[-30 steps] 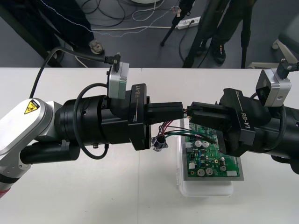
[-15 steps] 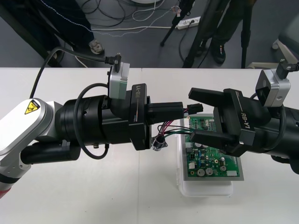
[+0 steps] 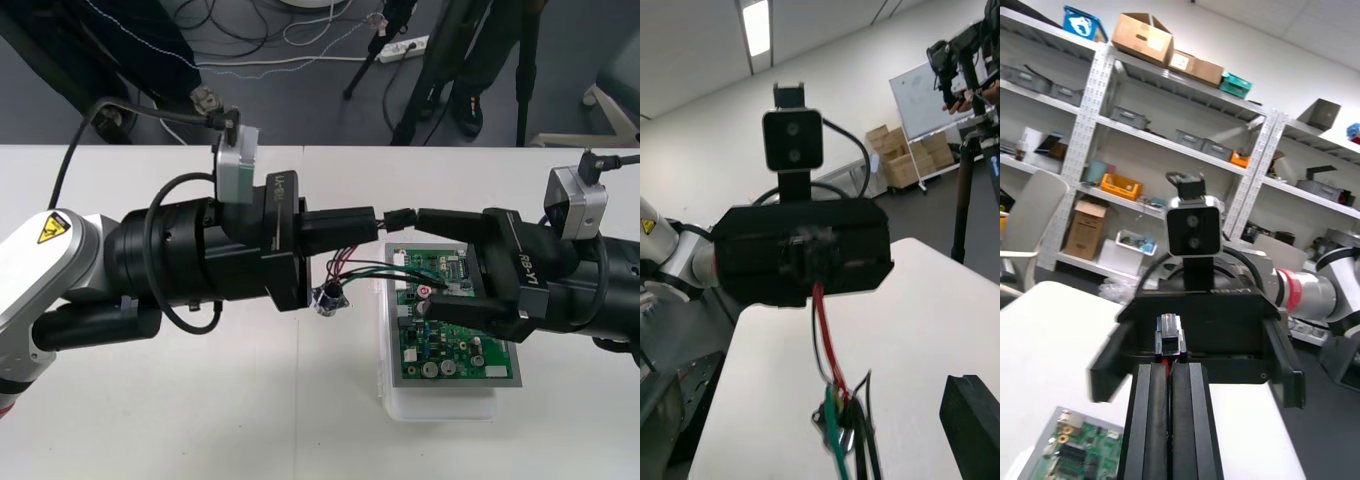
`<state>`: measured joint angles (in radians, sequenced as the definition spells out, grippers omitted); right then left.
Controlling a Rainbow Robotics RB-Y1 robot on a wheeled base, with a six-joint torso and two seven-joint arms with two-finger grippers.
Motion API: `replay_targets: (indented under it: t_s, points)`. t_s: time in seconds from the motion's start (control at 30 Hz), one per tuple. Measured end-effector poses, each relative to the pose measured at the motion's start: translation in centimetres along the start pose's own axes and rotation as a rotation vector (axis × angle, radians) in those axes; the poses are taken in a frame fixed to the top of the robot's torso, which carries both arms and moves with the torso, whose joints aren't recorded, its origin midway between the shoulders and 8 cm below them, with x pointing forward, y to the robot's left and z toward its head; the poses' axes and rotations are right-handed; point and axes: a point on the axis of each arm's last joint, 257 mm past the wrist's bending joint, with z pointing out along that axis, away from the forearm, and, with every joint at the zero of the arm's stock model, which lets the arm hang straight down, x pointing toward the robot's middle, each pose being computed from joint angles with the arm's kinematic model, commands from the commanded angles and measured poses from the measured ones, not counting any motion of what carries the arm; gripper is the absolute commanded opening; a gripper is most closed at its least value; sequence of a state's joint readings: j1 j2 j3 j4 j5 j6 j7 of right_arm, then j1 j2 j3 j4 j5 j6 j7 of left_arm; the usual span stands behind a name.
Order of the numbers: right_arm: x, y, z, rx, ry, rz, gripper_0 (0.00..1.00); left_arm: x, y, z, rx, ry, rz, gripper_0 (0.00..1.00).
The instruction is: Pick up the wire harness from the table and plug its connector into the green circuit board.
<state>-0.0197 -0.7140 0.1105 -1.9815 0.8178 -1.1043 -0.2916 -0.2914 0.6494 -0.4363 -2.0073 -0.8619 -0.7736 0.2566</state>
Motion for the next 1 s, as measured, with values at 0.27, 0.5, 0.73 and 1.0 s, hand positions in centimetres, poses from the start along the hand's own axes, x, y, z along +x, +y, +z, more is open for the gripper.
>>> replay_targets:
  t_s: [0.27, 0.5, 0.73, 1.0]
  points:
    - [3.6, -0.4, -2.1, -0.010, 0.169, -0.101, 1.00, -0.2, 1.3, -2.7, -0.051, 0.011, 0.025, 0.00]
    - [5.7, -1.8, -5.8, 0.011, 0.363, -0.216, 1.00, 0.0, 1.6, -5.3, -0.073, 0.037, 0.079, 0.00]
    - [6.7, -2.0, -9.0, 0.038, 0.493, -0.139, 1.00, 1.2, 1.6, -6.8, -0.079, 0.069, 0.152, 0.00]
    - [7.0, -2.6, -11.8, 0.085, 0.588, -0.123, 1.00, 3.8, 2.6, -8.7, -0.069, 0.114, 0.320, 0.00]
